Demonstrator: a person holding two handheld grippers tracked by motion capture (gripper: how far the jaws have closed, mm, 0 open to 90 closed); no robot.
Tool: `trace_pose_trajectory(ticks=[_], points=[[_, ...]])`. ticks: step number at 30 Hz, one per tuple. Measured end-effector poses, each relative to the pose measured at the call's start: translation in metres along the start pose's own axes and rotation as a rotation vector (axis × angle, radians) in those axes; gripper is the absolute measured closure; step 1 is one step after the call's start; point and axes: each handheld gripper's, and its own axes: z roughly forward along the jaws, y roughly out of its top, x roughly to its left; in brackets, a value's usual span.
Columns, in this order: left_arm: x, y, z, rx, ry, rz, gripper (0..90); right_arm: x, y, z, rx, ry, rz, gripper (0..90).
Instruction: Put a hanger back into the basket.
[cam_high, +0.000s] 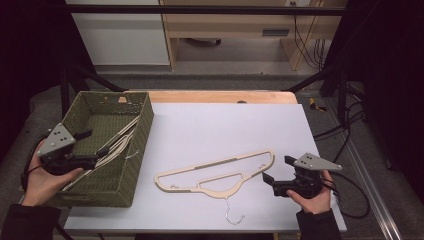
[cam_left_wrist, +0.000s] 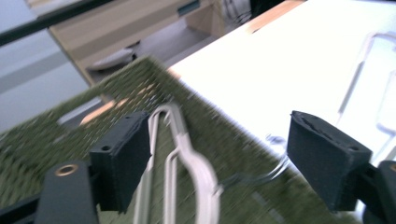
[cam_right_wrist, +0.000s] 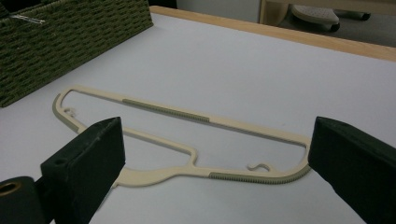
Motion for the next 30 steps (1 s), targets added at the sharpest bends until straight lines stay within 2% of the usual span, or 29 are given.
trace_pose_trajectory(ticks=[2,7,12,13,17,21,27,30], points=[[-0.010,0.007,0.003,-0.023,-0.009,0.002,20.2,0.000,0.000,0.000,-0.002,-0.001,0.004,4.4],[-0.039,0.020,0.015,-0.096,-0.076,-0.023,18.0,0.002,-0.001,0.001,0.000,0.002,0.001,4.4],[-0.073,0.027,0.034,-0.131,-0.138,-0.014,15.0,0.004,-0.003,0.001,0.005,0.004,-0.002,4.5],[-0.080,0.027,0.038,-0.132,-0.166,-0.031,14.8,0.005,-0.003,0.001,0.007,0.002,0.003,4.5],[-0.103,0.028,0.052,-0.127,-0.235,-0.026,14.4,0.008,-0.006,0.003,0.013,0.005,0.003,4.6],[-0.126,0.022,0.069,-0.137,-0.300,-0.049,14.4,0.013,-0.008,0.007,0.028,0.024,-0.002,5.5],[-0.144,0.008,0.090,-0.099,-0.344,-0.083,14.2,0.020,-0.012,0.014,0.045,0.034,0.004,6.2],[-0.148,0.000,0.096,-0.074,-0.349,-0.092,14.2,0.025,-0.013,0.017,0.065,0.043,-0.006,6.9]])
